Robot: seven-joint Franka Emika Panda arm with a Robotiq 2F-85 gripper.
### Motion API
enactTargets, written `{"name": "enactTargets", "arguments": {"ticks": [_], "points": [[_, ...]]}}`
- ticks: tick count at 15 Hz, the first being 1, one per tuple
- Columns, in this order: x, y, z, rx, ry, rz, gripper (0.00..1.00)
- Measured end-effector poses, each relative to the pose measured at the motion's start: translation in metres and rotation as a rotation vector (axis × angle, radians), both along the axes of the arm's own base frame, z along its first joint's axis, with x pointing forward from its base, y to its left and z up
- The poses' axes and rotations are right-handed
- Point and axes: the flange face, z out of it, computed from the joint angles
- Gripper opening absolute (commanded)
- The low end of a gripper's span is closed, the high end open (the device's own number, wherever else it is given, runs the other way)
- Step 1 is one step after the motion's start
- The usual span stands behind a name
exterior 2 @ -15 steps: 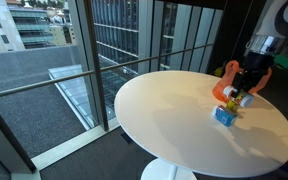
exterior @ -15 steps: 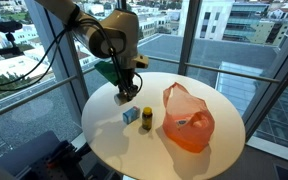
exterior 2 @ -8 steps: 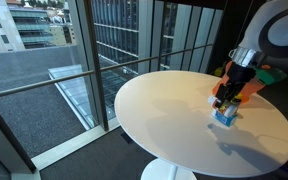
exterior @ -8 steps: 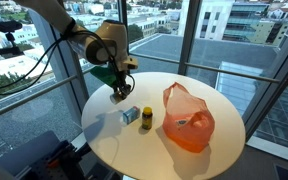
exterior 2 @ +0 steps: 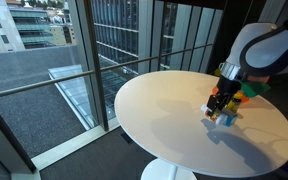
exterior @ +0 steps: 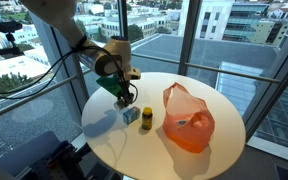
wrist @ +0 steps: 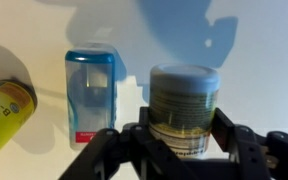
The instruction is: Take the white and orange bottle out of the plastic bag and put it on the table
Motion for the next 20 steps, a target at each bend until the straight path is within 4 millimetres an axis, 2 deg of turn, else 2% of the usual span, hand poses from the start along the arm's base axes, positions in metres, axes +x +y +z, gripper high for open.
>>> {"name": "enactTargets", "arguments": {"ticks": [3, 4, 5, 7, 10, 12, 15, 20], "points": [[0.007, -0.002, -0.015, -0.006, 0.020, -0.004, 0.37], [0.009, -0.003, -0.019, -0.010, 0.025, -0.003, 0.74], [0.011, -0.004, -0.022, -0.014, 0.031, -0.003, 0.88], [0.013, -0.005, -0.028, -0.018, 0.044, 0.000, 1.00], [0.014, -0.004, -0.027, -0.013, 0.068, 0.009, 1.00], [0.013, -0.003, -0.017, -0.003, 0.082, 0.023, 1.00], [0.012, -0.007, 0.011, 0.019, 0.099, 0.029, 1.00], [0.008, -0.019, 0.078, 0.036, 0.073, 0.023, 1.00]]}}
